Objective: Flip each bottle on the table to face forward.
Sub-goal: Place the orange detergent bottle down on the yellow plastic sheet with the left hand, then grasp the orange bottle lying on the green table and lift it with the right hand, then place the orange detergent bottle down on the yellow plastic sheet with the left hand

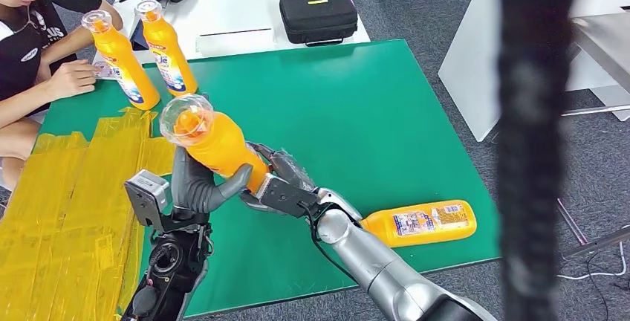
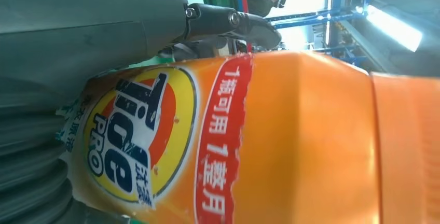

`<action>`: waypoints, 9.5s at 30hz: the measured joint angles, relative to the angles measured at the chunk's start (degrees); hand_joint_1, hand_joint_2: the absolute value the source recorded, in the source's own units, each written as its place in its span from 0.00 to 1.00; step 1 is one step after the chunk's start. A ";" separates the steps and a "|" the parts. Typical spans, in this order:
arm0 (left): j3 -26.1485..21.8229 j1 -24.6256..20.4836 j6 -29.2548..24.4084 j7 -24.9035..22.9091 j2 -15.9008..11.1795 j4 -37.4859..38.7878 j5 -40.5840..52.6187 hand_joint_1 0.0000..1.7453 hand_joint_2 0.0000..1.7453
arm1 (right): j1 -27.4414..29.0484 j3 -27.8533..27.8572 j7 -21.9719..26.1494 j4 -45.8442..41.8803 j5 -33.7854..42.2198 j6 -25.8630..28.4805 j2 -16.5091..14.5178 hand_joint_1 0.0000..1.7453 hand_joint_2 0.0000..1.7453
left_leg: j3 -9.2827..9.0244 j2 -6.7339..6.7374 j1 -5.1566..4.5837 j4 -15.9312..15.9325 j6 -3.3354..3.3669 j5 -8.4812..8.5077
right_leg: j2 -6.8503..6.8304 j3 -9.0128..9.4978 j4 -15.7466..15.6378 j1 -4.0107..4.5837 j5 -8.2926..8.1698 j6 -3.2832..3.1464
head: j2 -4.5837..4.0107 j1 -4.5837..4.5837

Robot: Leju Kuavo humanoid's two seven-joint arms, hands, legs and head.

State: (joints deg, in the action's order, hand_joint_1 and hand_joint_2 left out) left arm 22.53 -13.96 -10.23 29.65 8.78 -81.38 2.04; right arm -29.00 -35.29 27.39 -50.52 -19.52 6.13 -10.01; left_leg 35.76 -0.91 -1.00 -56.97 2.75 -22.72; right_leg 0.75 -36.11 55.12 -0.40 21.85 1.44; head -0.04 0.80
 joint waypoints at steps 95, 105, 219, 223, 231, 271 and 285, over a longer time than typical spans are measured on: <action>-25.08 -8.08 -29.62 -29.67 -6.43 35.81 74.27 0.00 1.00 | 33.99 24.01 -20.26 -52.55 -36.28 -10.68 25.48 0.00 1.00 | 0.10 -0.04 -0.02 0.00 -0.02 -0.03 | -0.08 -0.10 -0.02 -0.01 0.03 -0.02 | 0.00 0.00; -24.22 -3.64 -29.76 -12.04 -3.33 21.69 49.98 0.00 1.00 | 36.19 30.23 -17.71 -51.23 -37.29 -15.38 31.76 0.00 1.00 | 0.12 -0.10 -0.05 -0.01 0.02 -0.07 | -0.10 -0.09 -0.04 -0.04 0.04 0.01 | 0.00 0.01; 2.42 -2.34 7.81 -9.33 -0.50 2.79 9.41 0.00 1.00 | 5.60 17.27 6.88 -5.89 3.14 -0.10 -0.91 1.00 1.00 | 0.00 0.05 -0.01 0.01 0.07 0.00 | 0.02 0.00 -0.02 0.00 -0.01 0.01 | 0.00 0.01; 2.46 -2.34 7.81 -9.33 -0.50 2.79 9.41 0.00 1.00 | 5.45 16.70 6.88 -5.05 3.08 -0.10 -1.04 1.00 1.00 | 0.02 0.04 -0.02 0.00 0.07 0.00 | 0.02 0.00 -0.02 -0.02 -0.02 0.01 | 0.00 0.00; 2.48 -2.35 8.21 -9.32 -0.50 2.79 8.68 0.00 1.00 | 4.88 15.89 7.21 -3.63 2.42 0.33 -1.16 1.00 1.00 | 0.02 0.04 -0.02 0.00 0.07 0.00 | 0.02 -0.01 -0.02 -0.01 -0.02 0.01 | 0.00 0.01; -0.38 -5.25 17.88 -8.86 0.18 11.31 -12.94 1.00 1.00 | 2.72 6.08 11.22 1.86 3.06 2.26 -1.75 1.00 1.00 | 0.05 0.04 -0.02 0.00 0.05 0.02 | 0.02 -0.04 0.00 -0.01 -0.02 0.01 | 0.00 0.01; -0.38 -4.00 15.37 -4.19 -0.03 10.44 -10.95 1.00 1.00 | 2.76 5.49 6.22 0.32 4.26 4.64 -1.68 0.00 1.00 | 0.05 0.04 -0.02 0.00 0.05 0.02 | 0.02 -0.06 0.00 -0.01 -0.02 0.01 | 0.00 0.01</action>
State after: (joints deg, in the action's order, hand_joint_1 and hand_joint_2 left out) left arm 22.15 -17.96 5.13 25.47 8.75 -70.94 -8.91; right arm -26.24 -29.81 33.60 -50.19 -15.26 10.77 -11.69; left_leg 35.80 -0.86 -1.01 -56.97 2.80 -22.71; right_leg 0.77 -36.18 55.11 -0.41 21.83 1.44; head -0.04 0.81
